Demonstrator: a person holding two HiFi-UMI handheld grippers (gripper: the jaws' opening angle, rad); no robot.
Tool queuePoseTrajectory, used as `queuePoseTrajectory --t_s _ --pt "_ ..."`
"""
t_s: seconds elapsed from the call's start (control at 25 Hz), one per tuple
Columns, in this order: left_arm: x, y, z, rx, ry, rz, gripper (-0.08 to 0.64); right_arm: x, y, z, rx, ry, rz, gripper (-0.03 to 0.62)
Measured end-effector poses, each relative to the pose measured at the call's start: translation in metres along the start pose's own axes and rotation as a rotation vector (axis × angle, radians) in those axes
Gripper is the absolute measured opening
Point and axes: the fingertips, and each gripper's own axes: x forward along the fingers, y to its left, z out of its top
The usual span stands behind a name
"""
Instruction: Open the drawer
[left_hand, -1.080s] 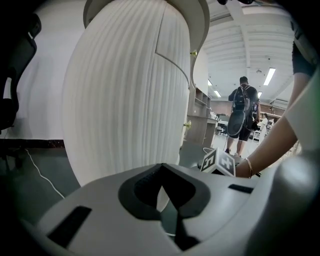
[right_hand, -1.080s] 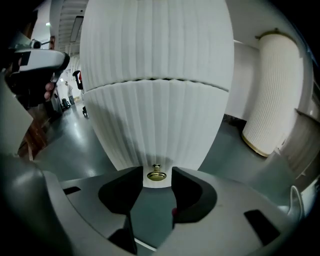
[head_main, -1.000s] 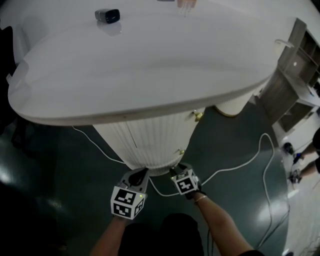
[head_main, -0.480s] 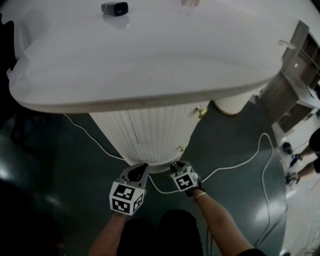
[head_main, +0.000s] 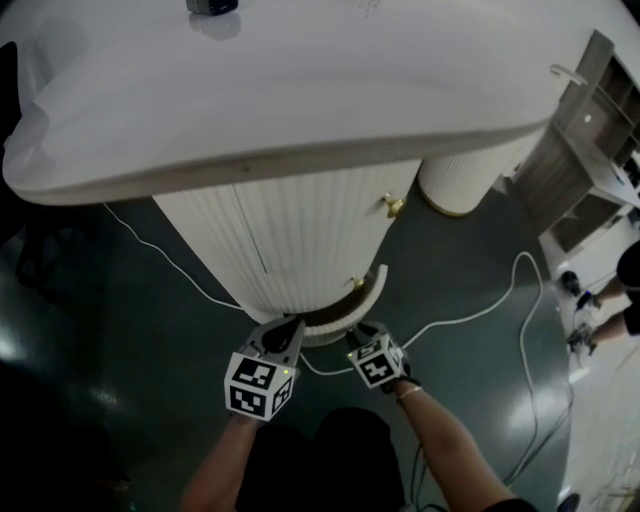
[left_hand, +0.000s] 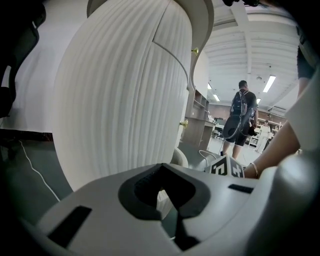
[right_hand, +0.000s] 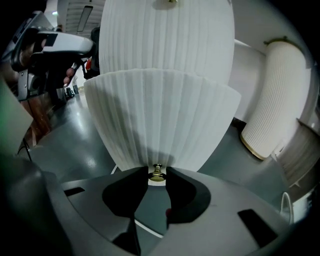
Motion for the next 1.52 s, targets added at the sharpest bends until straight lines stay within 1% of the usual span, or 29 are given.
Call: queuePoseTrajectory --t_s 0.24,0.56,0.84,0.96,1.12,1.52 --pt "0.007 -0.008 0.000 0.006 0.009 -0.011 0.002 -0.016 0.000 -0.026 0.012 0.001 -0.010 0.109" --pt "0.019 -0.020 0.001 0.037 0.021 -0.037 0.002 -0.036 -0.003 -0.060 0.019 0.000 -0.010 0.109" --pt "0.017 -0.023 0.001 0.045 0.022 -0.036 0.002 -0.049 -0.004 -0.080 0.093 -0.015 -0.020 0.109" --pt "0.014 -0.021 0.001 0.038 0.020 -0.032 0.002 -0.053 -0.003 -0.087 0.079 0.001 -0.015 0.108" --pt "0.014 -0.023 -0.001 0.019 0.022 -0.045 0.002 -0.061 -0.002 -0.100 0.063 0.019 -0.018 0.109" --pt "0.018 -0.028 -0.001 0.037 0.018 -0.056 0.002 -0.077 -0.004 -0.128 0.097 0.023 -0.032 0.109"
